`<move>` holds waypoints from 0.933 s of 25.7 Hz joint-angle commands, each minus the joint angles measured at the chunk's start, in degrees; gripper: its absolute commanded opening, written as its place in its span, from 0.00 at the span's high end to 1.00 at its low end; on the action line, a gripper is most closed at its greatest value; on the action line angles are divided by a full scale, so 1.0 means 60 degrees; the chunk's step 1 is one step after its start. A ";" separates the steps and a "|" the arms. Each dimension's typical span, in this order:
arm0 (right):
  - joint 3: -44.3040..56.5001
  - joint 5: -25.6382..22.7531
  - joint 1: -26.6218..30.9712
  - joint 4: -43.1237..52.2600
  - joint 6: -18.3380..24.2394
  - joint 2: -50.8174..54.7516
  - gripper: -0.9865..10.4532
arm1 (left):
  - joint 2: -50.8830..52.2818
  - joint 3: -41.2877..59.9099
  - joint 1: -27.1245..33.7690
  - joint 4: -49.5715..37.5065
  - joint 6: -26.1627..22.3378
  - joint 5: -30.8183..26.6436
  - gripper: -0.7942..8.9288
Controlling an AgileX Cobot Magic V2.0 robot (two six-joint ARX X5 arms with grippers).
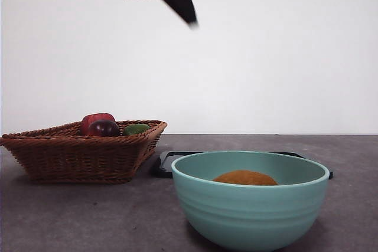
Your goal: Pick up the wifruite, put it on the bowl, pick up the plate, put it on desk
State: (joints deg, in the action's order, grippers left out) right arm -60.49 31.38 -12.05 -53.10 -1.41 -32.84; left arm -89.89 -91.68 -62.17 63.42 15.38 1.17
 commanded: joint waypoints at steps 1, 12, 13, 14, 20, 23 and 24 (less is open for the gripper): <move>-0.0142 0.0022 -0.0040 0.0055 -0.0011 -0.0058 0.43 | 0.0849 -0.0248 -0.0131 0.0412 -0.0291 -0.0066 0.31; -0.0142 0.0022 -0.0040 0.0051 -0.0018 -0.0058 0.43 | 0.4116 -0.0007 -0.0117 0.1563 0.0036 -0.1719 0.31; -0.0142 0.0022 -0.0040 0.0051 -0.0018 -0.0058 0.43 | 0.4393 0.0215 -0.0117 0.1614 0.0117 -0.1927 0.31; -0.0142 0.0022 -0.0040 0.0051 -0.0018 -0.0058 0.43 | 0.4561 0.0375 -0.0117 0.1603 0.0142 -0.2014 0.31; -0.0142 0.0018 -0.0040 0.0040 -0.0018 -0.0058 0.43 | 0.5963 0.1963 -0.0117 0.1027 0.0375 -0.2269 0.31; -0.0142 0.0018 -0.0040 -0.0047 -0.0018 -0.0058 0.43 | 0.6816 0.2940 -0.0117 0.0331 0.0375 -0.2269 0.31; -0.0142 0.0018 -0.0040 -0.0098 -0.0018 -0.0058 0.43 | 0.7093 0.3253 -0.0117 0.0076 0.0375 -0.2266 0.31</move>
State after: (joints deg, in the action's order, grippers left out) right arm -60.49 31.38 -12.05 -53.82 -1.41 -32.84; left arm -47.79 -72.27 -62.17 65.06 17.28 -12.10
